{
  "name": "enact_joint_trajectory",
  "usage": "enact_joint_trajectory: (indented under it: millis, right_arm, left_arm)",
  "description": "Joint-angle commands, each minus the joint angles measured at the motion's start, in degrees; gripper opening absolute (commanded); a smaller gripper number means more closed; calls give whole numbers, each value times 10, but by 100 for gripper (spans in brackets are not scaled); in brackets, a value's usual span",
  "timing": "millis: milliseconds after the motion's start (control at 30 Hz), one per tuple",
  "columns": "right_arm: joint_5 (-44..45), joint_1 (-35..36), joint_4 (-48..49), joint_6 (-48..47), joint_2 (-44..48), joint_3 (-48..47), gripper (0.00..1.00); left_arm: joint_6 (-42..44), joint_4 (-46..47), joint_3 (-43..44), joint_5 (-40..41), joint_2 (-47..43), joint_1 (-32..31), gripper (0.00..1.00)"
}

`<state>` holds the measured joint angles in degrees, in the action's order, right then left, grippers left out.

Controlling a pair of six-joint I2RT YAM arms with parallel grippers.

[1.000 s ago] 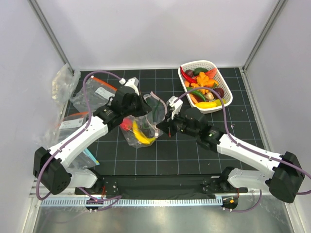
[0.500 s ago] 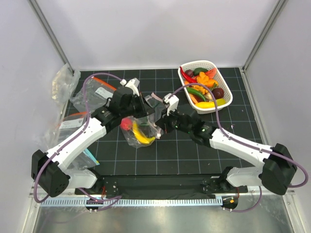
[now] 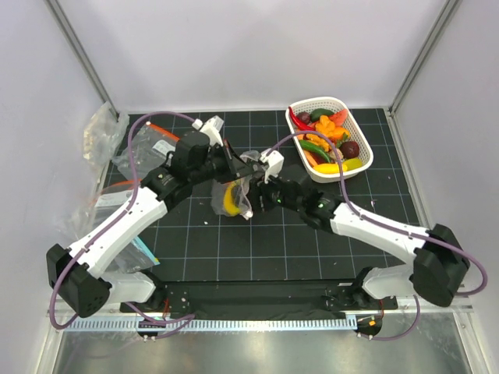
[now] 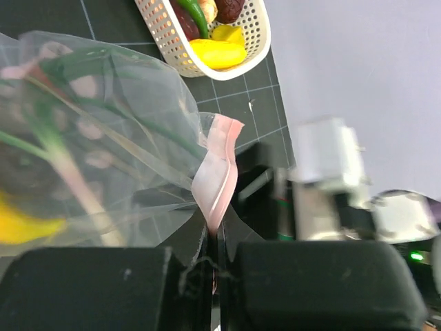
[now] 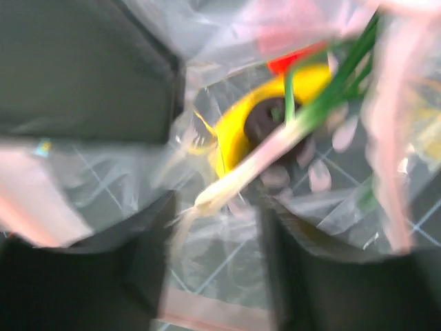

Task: Place the food in the zip-top bag and seal the zipper
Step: Adjust the zipper food storage bag at the center of the board.

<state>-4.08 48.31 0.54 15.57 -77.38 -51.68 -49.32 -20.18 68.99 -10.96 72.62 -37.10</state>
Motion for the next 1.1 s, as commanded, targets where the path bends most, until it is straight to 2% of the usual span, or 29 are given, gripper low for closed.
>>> enact_joint_trajectory:
  millis: [0,133,400,567,733,800,833,867,900,933,967,1067]
  right_arm:
    - [38,4,30,1,64,23,63]
    - [92,3,53,2,135,54,64]
    - [186,1,76,11,219,108,62]
    - [263,2,26,15,210,86,53]
    - [254,1,10,18,161,61,49]
    - [225,1,10,18,146,56,43]
    - [218,1,12,18,137,54,36]
    - [214,1,10,18,132,47,26]
    - [213,1,5,18,130,41,9]
    - [217,2,-7,15,132,35,2]
    - [230,1,-30,7,137,17,1]
    - [346,1,-123,9,166,-51,1]
  left_arm:
    - [4,40,22,-9,-7,-3,4]
    - [38,43,-15,59,-25,-2,4]
    - [55,57,-52,89,-30,-3,4]
    - [59,55,-52,82,-27,-3,4]
    - [58,57,-54,67,-31,-3,4]
    - [57,57,-53,62,-29,-3,4]
    - [57,57,-51,61,-28,-3,4]
    - [59,52,-47,61,-27,-3,4]
    - [60,44,-42,60,-19,-3,5]
    - [65,33,-20,62,-13,-3,5]
    - [66,6,-7,61,-6,-3,4]
    - [48,-4,34,24,24,-13,5]
